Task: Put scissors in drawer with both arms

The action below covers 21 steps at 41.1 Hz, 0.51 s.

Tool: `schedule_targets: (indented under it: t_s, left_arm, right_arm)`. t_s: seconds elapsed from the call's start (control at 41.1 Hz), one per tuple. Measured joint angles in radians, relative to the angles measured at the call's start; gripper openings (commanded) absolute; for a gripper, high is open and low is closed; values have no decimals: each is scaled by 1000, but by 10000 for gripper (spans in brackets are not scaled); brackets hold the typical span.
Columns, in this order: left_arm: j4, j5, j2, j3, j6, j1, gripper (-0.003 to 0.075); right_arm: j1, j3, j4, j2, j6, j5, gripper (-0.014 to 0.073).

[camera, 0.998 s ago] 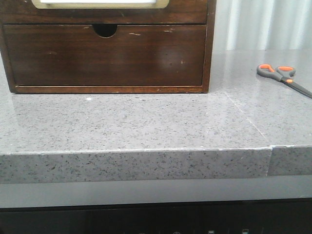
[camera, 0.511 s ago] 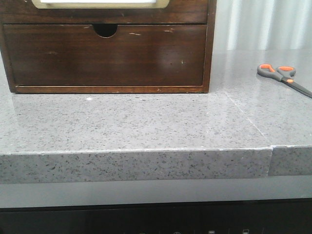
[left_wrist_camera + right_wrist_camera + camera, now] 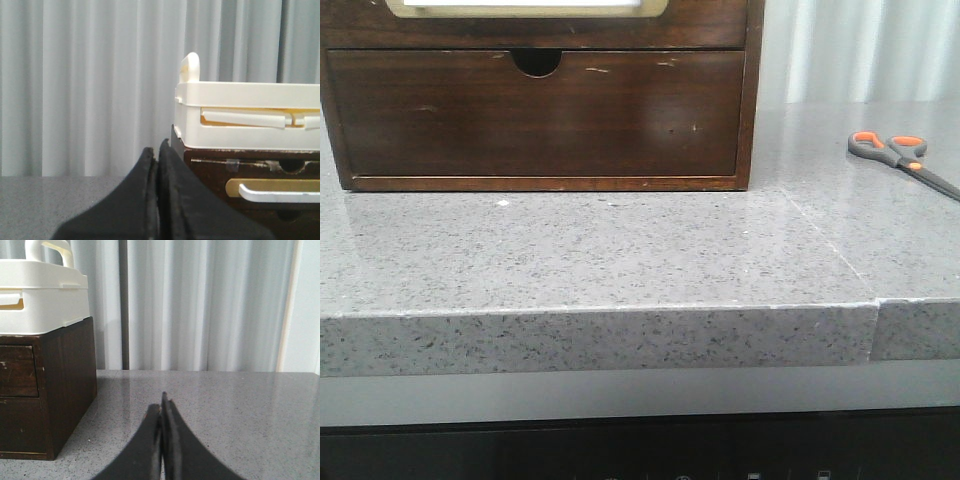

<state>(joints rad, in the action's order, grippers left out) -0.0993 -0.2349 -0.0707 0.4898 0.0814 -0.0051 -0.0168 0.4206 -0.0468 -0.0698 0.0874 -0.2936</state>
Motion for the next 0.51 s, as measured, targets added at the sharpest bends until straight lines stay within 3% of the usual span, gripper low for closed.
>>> schedule_targets:
  t_s: [0.268,0.511]
  left_arm:
    - [0,-170,-221,267,0,0,-20]
    - [0,-322,-375,288,0,0,-20]
  right_arm:
    - [0,236,-14,-216,0,-167,-117]
    - [0,271,-41,-381,0,-260,-117]
